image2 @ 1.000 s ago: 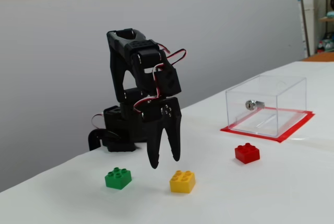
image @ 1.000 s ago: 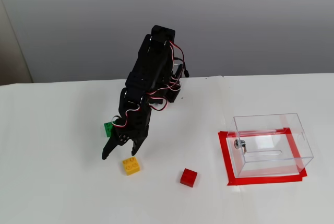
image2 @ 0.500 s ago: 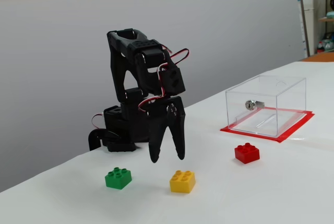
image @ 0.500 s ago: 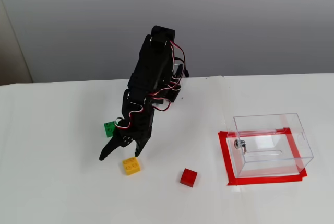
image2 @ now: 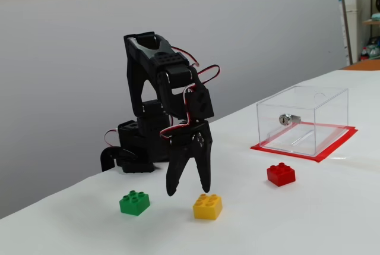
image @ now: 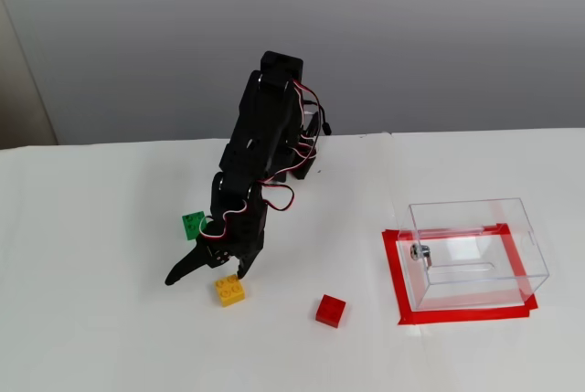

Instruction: Pick the yellow lego brick and place it into the transparent box

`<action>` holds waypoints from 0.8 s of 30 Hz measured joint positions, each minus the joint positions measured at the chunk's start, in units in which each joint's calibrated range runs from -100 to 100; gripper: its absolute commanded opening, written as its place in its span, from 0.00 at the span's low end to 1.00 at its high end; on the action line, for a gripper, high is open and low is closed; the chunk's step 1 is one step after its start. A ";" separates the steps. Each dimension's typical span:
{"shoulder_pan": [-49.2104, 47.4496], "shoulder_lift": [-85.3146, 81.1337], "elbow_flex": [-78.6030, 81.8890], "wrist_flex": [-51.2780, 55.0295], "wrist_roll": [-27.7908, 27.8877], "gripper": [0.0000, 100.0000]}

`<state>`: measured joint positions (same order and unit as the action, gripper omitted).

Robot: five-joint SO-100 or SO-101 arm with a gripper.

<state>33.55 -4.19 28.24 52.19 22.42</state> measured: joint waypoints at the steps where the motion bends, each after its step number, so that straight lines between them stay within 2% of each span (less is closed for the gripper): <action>1: 0.00 0.34 -0.18 0.00 0.05 0.57; 24: 0.11 12.43 -6.44 0.00 0.10 0.57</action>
<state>33.65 8.25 21.80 52.19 22.52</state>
